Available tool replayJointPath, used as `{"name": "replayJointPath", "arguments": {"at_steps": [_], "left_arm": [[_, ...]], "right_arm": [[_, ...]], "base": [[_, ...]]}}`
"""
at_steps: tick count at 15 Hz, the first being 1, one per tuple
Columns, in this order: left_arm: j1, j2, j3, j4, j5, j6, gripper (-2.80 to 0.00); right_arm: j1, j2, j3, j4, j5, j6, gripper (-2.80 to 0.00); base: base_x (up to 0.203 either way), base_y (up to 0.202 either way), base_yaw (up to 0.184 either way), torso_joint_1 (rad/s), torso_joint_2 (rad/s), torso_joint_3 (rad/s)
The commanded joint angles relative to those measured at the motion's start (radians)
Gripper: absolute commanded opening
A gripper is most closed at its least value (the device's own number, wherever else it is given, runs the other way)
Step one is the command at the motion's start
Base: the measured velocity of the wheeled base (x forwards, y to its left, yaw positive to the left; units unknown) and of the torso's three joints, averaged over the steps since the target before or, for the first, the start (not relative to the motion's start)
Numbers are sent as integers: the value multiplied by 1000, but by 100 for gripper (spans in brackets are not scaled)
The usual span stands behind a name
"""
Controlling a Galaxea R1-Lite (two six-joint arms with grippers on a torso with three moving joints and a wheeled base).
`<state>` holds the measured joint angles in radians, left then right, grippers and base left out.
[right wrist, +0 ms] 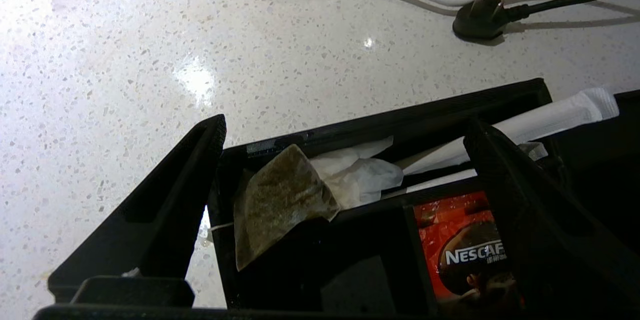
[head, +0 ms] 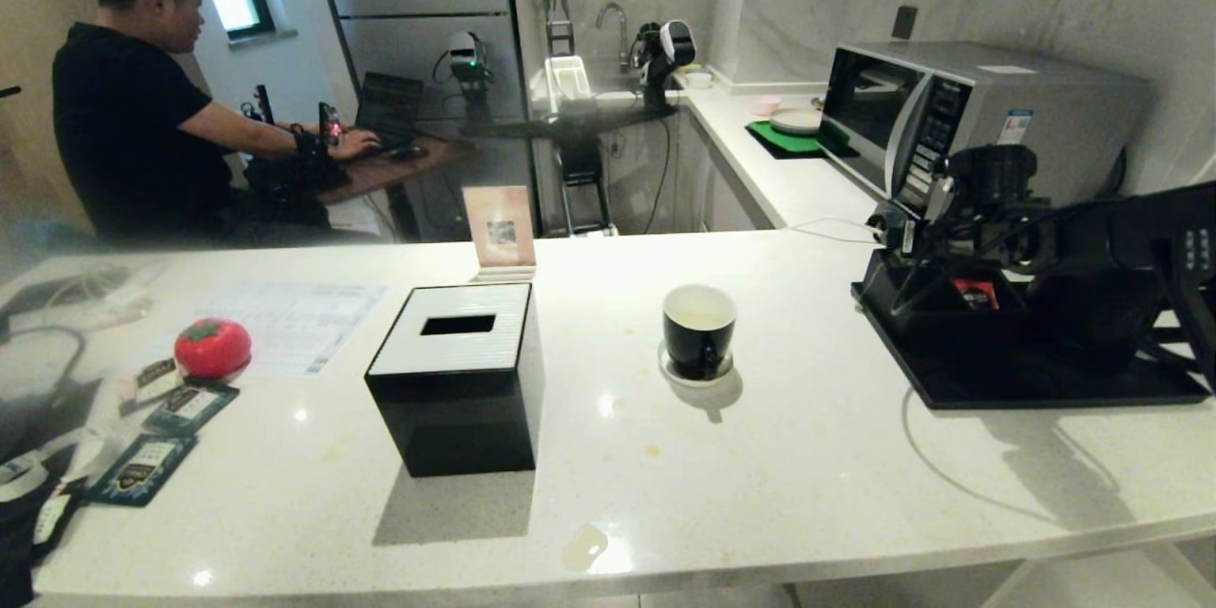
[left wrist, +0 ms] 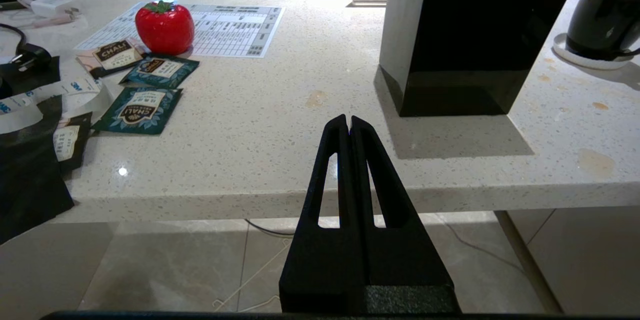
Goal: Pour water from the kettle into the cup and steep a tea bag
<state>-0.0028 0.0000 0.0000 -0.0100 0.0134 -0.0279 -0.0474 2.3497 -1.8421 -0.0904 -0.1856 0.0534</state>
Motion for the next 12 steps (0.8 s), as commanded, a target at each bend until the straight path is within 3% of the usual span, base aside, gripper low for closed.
{"name": "replayJointPath", "arguments": {"at_steps": [1,12], "left_arm": [[0,2,0,-1,0,-1,-280],[0,2,0,-1,0,-1,-280]], "right_arm": [[0,-12,18,-5,-2,0,0],[0,-3,38,-9,-2,3,0]], "base": [[0,0,0,0,0,0],[0,0,0,0,0,0]]}}
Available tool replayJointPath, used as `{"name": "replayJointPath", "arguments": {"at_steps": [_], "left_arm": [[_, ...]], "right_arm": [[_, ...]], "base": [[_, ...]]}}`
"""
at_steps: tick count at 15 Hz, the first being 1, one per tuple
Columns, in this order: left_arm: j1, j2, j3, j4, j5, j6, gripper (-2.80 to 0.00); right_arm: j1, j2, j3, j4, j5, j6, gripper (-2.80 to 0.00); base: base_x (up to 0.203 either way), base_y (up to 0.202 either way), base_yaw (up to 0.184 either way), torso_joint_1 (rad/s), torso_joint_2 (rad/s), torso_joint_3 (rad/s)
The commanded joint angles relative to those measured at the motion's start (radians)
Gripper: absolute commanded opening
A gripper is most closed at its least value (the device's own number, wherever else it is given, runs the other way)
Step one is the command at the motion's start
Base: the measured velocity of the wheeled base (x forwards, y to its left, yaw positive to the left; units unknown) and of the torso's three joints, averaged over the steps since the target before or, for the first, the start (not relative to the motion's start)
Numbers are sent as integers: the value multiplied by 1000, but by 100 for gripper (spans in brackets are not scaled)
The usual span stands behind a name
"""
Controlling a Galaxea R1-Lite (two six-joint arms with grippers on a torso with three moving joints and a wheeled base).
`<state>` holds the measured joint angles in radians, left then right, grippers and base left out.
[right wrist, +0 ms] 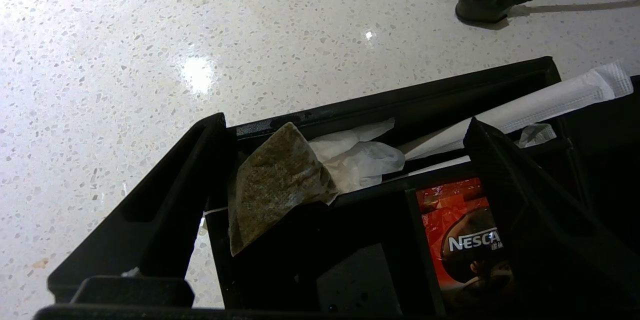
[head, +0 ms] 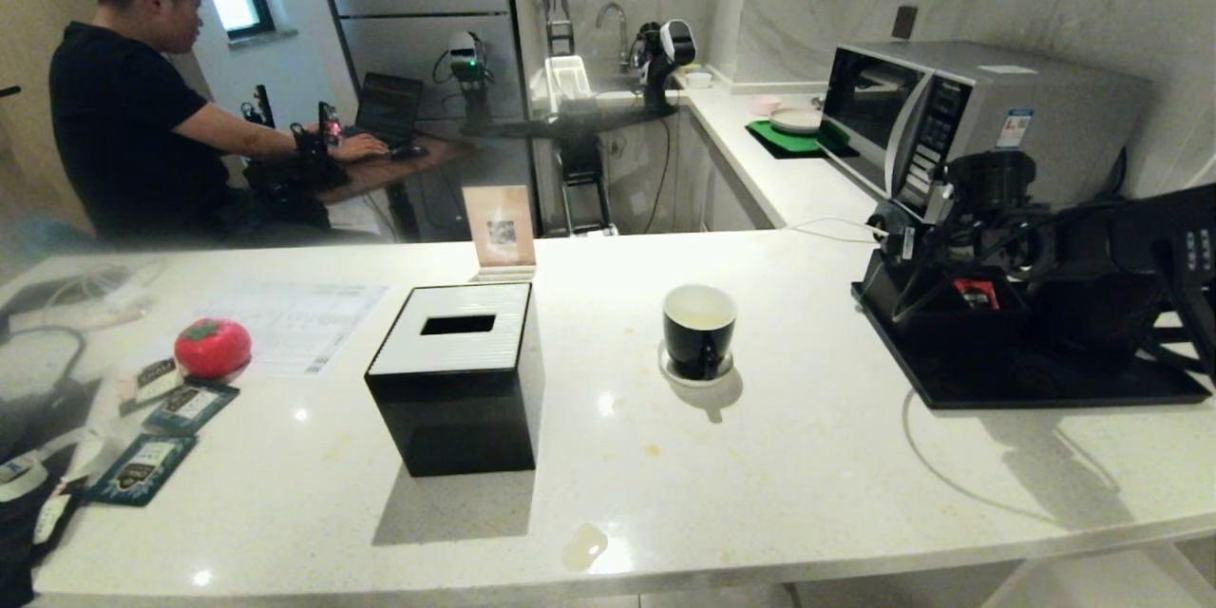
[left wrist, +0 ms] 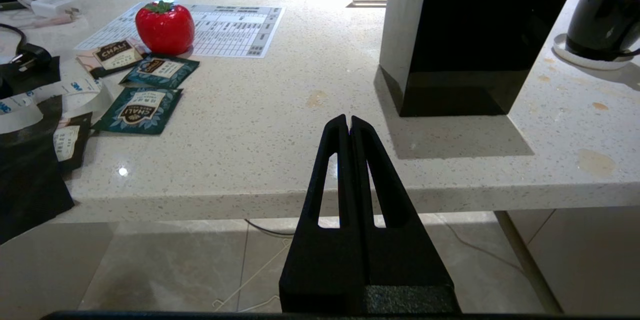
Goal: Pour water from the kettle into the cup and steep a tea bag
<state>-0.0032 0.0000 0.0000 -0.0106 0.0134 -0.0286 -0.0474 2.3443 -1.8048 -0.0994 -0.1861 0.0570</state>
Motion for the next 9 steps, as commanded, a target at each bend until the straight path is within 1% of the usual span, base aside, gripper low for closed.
{"name": "replayJointPath", "arguments": {"at_steps": [1,8,9], "left_arm": [[0,2,0,0,0,-1,-280],[0,2,0,0,0,-1,-280],[0,2,0,0,0,-1,-280]], "right_arm": [[0,4,-1,-2,-1,0,0],[0,6,4,1,-1,-2,0],[0,6,3,1,-1,-2,-280]], "base": [[0,0,0,0,0,0],[0,0,0,0,0,0],[0,0,0,0,0,0]]}}
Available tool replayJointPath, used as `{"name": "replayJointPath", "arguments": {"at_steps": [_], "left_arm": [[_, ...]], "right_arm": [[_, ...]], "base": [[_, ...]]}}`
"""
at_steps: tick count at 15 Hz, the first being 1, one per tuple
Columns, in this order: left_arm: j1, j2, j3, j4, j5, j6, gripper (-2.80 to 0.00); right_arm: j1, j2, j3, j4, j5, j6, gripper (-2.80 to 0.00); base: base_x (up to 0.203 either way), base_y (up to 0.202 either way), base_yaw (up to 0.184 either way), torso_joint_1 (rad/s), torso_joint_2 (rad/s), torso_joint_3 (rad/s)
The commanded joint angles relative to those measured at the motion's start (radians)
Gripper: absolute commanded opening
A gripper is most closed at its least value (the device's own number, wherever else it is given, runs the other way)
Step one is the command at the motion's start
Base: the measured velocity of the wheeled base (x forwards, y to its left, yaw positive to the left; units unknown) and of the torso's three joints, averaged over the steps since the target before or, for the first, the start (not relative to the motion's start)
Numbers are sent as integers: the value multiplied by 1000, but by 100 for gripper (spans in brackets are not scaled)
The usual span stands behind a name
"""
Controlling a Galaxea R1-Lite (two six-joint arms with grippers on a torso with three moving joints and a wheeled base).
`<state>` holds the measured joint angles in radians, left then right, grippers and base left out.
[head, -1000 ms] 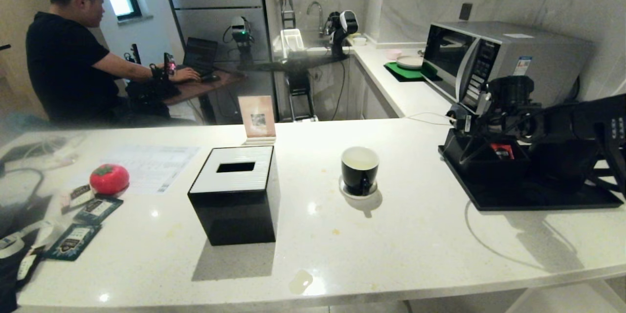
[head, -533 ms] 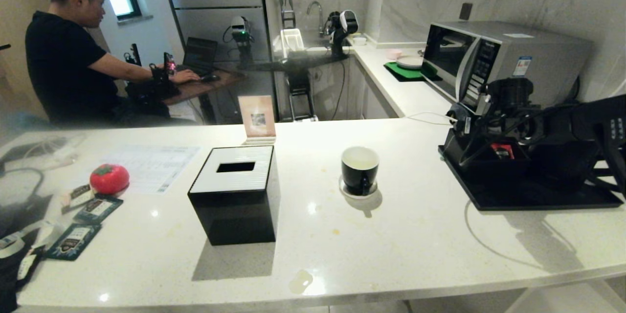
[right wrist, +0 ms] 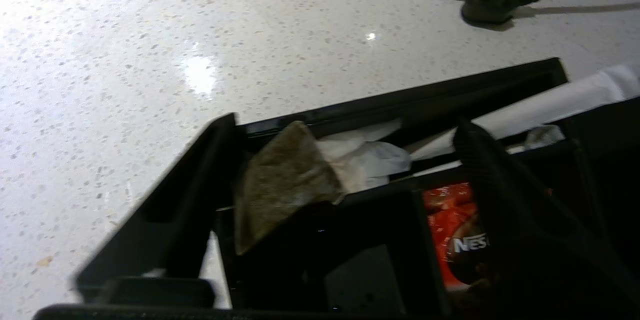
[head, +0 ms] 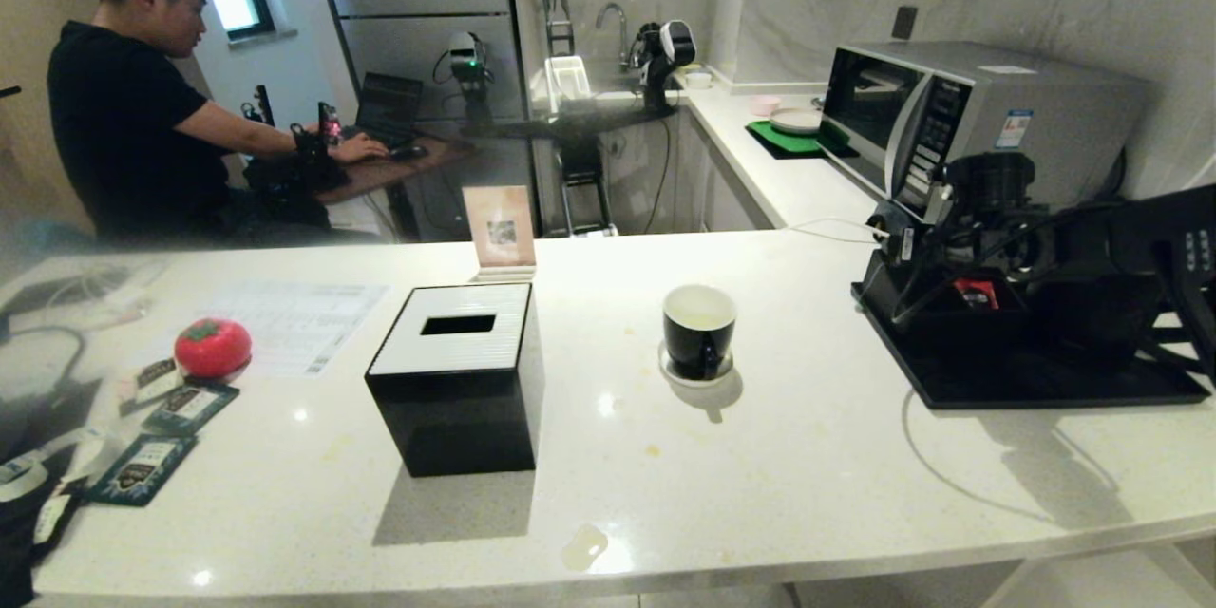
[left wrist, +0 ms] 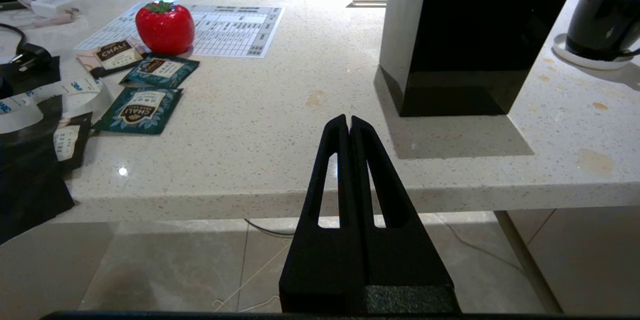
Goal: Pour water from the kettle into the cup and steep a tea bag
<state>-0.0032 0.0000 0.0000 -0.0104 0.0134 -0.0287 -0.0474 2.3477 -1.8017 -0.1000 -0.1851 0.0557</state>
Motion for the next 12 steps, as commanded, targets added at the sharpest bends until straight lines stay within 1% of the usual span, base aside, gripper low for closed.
{"name": "replayJointPath", "arguments": {"at_steps": [1,7,12], "left_arm": [[0,2,0,0,0,0,-280],[0,2,0,0,0,0,-280],[0,2,0,0,0,0,-280]], "right_arm": [[0,2,-1,2,-2,-1,-280],[4,-10,2,5,-4,-2,-280],[29,-31,7,4,-16,-1,-280]], "base": [[0,0,0,0,0,0],[0,0,0,0,0,0],[0,0,0,0,0,0]]}}
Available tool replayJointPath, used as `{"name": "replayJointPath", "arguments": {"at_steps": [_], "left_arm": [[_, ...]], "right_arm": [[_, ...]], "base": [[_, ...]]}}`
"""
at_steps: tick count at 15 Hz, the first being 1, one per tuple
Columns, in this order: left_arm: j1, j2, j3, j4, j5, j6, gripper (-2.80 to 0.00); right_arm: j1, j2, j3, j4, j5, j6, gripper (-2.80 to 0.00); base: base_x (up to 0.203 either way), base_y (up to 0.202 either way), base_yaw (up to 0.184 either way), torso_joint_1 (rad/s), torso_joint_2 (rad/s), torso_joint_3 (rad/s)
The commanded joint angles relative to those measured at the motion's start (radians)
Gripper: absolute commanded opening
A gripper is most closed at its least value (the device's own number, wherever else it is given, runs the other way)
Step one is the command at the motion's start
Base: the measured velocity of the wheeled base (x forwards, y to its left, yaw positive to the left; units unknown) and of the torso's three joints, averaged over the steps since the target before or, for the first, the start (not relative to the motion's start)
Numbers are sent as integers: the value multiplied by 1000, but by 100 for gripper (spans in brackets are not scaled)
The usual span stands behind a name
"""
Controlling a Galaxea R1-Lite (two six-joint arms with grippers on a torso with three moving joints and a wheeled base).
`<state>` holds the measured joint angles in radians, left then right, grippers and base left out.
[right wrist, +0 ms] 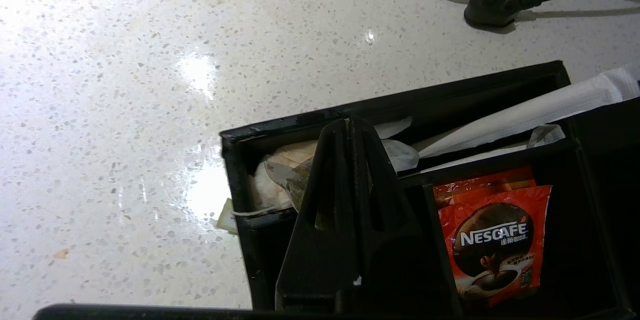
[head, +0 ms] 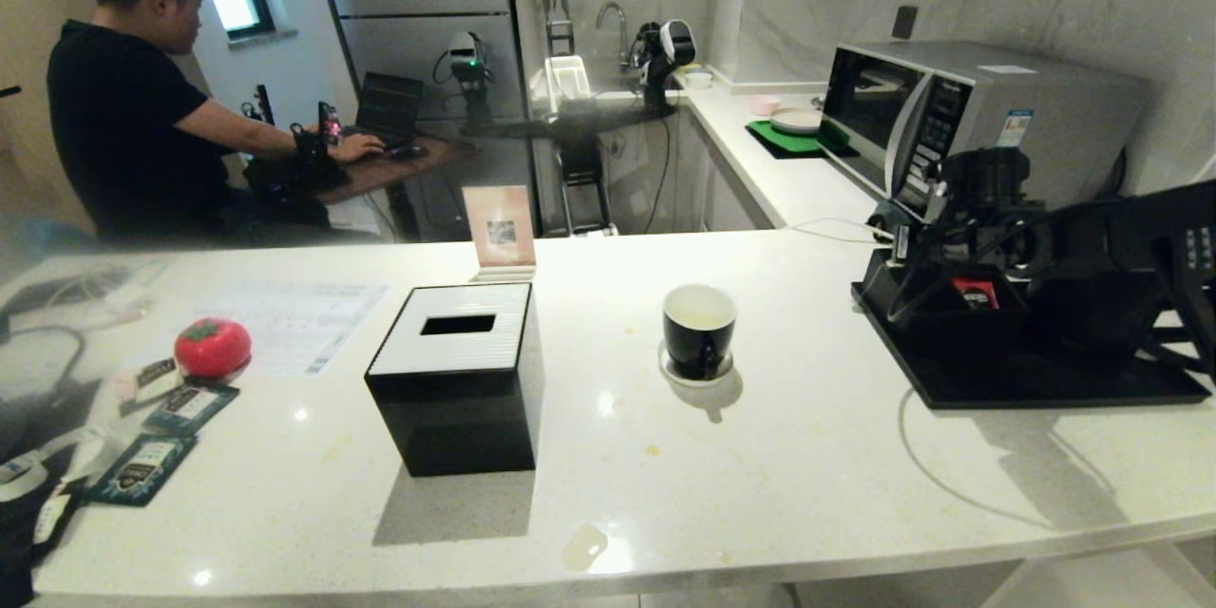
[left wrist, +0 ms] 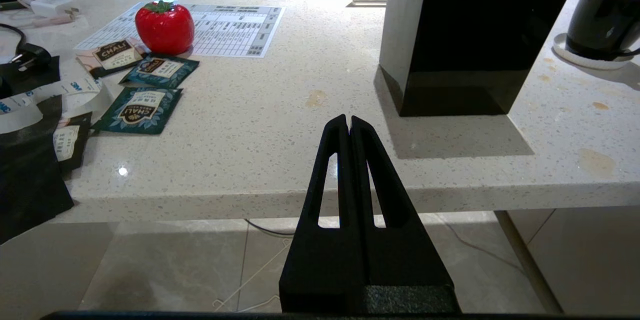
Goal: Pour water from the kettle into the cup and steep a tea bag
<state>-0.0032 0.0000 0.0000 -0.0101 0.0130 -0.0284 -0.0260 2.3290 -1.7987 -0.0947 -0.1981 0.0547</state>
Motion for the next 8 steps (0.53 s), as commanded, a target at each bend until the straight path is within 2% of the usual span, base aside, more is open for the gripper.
{"name": "replayJointPath", "arguments": {"at_steps": [1,8], "left_arm": [[0,2,0,-1,1,-1,-280],[0,2,0,-1,1,-1,-280]], "right_arm": [[12,-20,15,-3,-3,1,-280],[18,-72,65,-5,-23,1,-280]], "base": [[0,0,0,0,0,0],[0,0,0,0,0,0]]}}
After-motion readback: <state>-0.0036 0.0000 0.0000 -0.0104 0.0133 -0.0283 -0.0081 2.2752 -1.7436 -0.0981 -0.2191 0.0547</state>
